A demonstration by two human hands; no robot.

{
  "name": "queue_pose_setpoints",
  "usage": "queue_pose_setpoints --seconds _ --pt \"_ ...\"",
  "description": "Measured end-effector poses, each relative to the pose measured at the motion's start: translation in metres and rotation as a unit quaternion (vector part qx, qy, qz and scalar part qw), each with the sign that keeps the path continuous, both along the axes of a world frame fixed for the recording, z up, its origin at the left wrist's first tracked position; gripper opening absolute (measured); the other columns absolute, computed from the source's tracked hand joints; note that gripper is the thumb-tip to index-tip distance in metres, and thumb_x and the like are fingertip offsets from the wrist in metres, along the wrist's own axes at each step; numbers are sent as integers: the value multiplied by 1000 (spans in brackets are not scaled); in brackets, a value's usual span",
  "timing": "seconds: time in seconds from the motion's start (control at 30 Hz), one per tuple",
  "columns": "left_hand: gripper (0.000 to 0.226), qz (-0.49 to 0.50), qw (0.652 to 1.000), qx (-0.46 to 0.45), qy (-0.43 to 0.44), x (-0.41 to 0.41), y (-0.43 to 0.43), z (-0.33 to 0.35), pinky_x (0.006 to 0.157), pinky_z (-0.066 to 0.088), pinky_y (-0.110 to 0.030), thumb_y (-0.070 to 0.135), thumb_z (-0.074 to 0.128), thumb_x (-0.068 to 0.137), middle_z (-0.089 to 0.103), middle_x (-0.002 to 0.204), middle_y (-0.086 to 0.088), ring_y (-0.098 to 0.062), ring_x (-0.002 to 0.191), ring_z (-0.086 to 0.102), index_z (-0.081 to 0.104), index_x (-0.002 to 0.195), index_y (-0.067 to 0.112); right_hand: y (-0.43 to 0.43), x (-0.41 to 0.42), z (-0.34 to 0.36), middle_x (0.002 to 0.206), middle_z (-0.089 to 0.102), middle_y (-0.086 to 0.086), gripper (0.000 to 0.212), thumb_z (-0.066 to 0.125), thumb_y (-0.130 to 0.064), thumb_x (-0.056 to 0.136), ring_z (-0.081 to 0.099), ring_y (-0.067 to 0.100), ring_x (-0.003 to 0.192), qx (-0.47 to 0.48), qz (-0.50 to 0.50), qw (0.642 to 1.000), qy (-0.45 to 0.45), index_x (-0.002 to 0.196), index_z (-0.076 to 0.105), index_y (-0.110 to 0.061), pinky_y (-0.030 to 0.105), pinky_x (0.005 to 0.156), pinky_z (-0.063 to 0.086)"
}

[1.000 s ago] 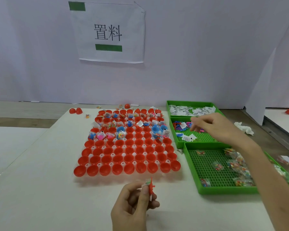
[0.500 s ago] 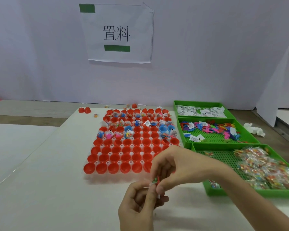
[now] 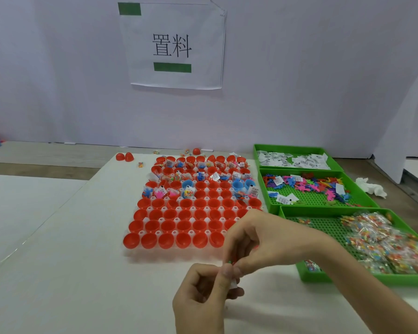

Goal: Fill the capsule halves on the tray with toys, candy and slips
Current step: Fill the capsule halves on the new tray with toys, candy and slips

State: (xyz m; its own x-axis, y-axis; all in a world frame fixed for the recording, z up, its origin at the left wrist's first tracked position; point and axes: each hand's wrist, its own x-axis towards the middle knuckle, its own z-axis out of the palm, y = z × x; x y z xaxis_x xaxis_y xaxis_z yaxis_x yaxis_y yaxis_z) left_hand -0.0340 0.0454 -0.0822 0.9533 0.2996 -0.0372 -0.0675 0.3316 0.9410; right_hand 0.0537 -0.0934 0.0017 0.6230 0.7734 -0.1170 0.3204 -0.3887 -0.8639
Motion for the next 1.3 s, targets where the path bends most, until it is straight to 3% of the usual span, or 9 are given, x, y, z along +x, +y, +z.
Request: queue_pose_setpoints --seconds 0.07,0.17,0.33,0.47,0.8,1.0,1.1,1.3 --pt "23 10 1000 -18 0 1 -1 1 49 56 -27 28 68 64 69 63 -21 -33 51 68 71 63 5 -1 1 -1 86 76 -3 16 76 -5 86 74 14 81 4 -5 1000 0 99 76 -13 19 74 55" --pt "13 -9 999 -14 -28 1 -4 3 57 57 -25 19 66 73 73 74 -18 -32 64 73 78 78 17 -7 6 2 92 77 6 14 76 -5 86 75 22 85 22 -27 999 -2 99 75 -8 25 77 58" --pt "35 -33 999 17 -24 2 1 -2 61 58 -22 -5 61 87 75 79 -16 -28 73 75 80 85 24 -9 9 2 94 77 9 18 77 -6 85 75 26 84 36 -31 999 14 102 73 -10 24 76 58" --pt "31 -15 1000 0 5 3 3 -1 58 57 -22 -6 61 86 74 77 -19 -29 70 74 80 80 17 -4 9 -4 92 76 5 24 82 -9 80 75 23 84 41 -57 997 -13 101 73 -18 25 75 59" --pt "26 20 999 -16 21 2 1 2 54 57 -21 -4 67 82 73 70 -19 -29 64 73 79 72 16 0 5 -4 93 72 2 24 85 -10 78 71 17 84 33 -69 994 -78 97 74 -19 30 78 59" --pt "20 21 999 -30 18 2 2 -2 54 57 -23 -5 66 83 73 71 -20 -31 64 73 77 75 8 2 5 -8 97 72 3 26 84 -15 79 70 15 73 25 -69 995 -71 100 73 -24 25 69 57" --pt "21 16 999 -30 8 2 2 -3 54 57 -23 -6 65 84 73 73 -19 -32 66 74 78 75 8 4 5 -10 88 73 -3 21 83 -14 80 70 14 74 17 -52 996 -68 97 75 -23 23 69 57" --pt "19 18 999 -41 -8 1 2 -3 60 58 -23 1 65 85 75 79 -17 -31 73 74 79 80 13 4 7 -13 85 75 2 13 82 -14 83 73 17 76 26 -44 998 -43 92 75 -20 25 72 59"
